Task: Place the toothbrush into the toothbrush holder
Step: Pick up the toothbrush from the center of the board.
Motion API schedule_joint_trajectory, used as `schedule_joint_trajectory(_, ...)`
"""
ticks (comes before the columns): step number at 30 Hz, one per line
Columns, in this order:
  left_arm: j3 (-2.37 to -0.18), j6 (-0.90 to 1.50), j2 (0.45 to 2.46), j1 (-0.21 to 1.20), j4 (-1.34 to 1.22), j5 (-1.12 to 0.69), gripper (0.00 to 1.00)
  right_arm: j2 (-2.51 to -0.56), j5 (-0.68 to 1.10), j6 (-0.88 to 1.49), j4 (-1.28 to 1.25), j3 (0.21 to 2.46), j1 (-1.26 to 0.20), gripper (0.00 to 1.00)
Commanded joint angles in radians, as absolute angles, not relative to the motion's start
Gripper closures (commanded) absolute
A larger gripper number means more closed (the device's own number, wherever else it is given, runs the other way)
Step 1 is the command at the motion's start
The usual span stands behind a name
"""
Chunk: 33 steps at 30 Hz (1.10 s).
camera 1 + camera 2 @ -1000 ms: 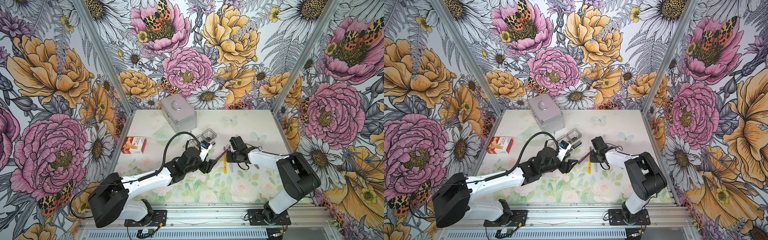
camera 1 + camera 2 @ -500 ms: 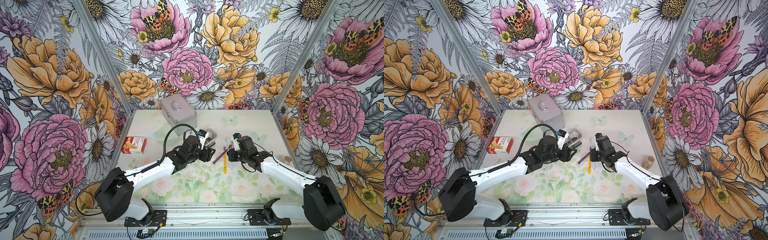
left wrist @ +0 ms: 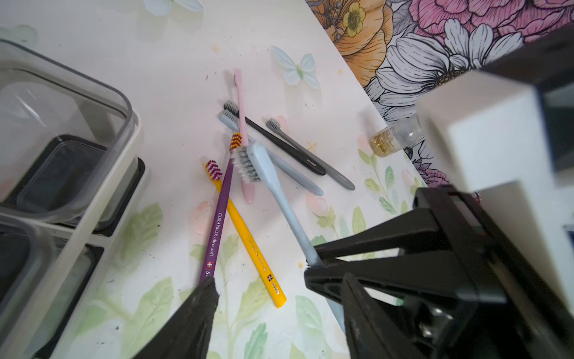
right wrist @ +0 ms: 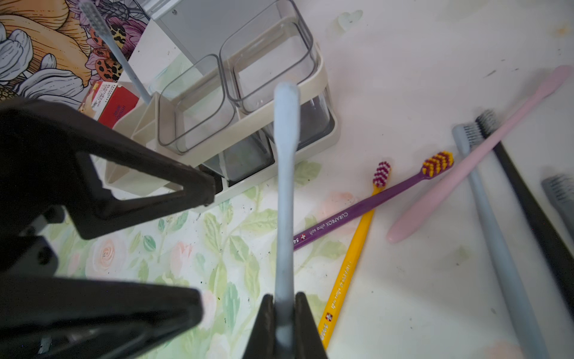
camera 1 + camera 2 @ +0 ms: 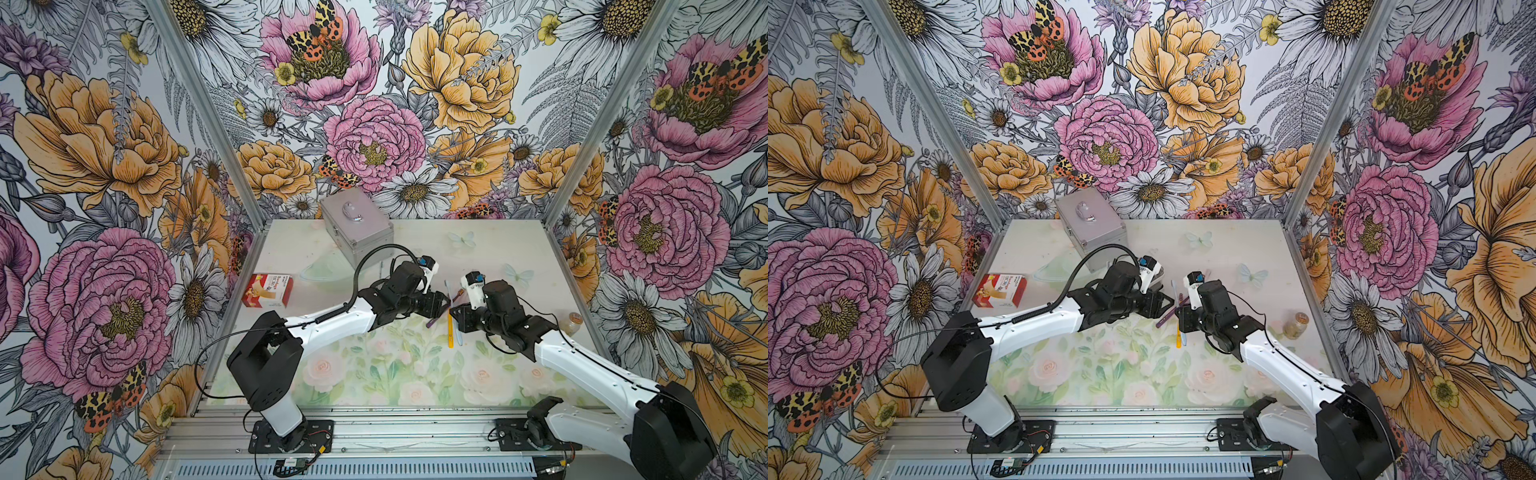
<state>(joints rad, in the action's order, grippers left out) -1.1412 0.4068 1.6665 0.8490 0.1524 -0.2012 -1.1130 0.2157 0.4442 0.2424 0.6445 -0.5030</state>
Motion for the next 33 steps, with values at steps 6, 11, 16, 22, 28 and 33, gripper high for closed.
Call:
schedule_joint_trajectory(6, -1.258, 0.436, 1.732, 0.857, 0.163, -0.244, 0.36, -1.073, 0.246, 0.449, 0.215, 0.643, -0.528, 1.0)
schedule_joint_trajectory(11, -1.296, 0.449, 1.766, 0.852, 0.176, -0.218, 0.59, -1.067, 0.235, 0.443, 0.215, 0.645, -0.533, 1.0)
schedule_joint_trajectory(16, -1.277, 0.472, 1.763, 0.841, 0.153, -0.173, 0.89, -1.063, 0.236, 0.443, 0.215, 0.644, -0.536, 1.0)
schedule_joint_trajectory(22, -1.259, 0.476, 1.747, 0.828, 0.12, -0.178, 1.0, -1.042, 0.231, 0.436, 0.216, 0.635, -0.538, 1.0)
schedule_joint_trajectory(28, -1.255, 0.434, 1.716, 0.834, 0.122, -0.162, 1.0, -1.016, 0.225, 0.428, 0.216, 0.627, -0.538, 1.0)
schedule_joint_trajectory(33, -1.244, 0.403, 1.678, 0.839, 0.107, -0.13, 1.0, -0.986, 0.211, 0.428, 0.221, 0.616, -0.538, 0.61)
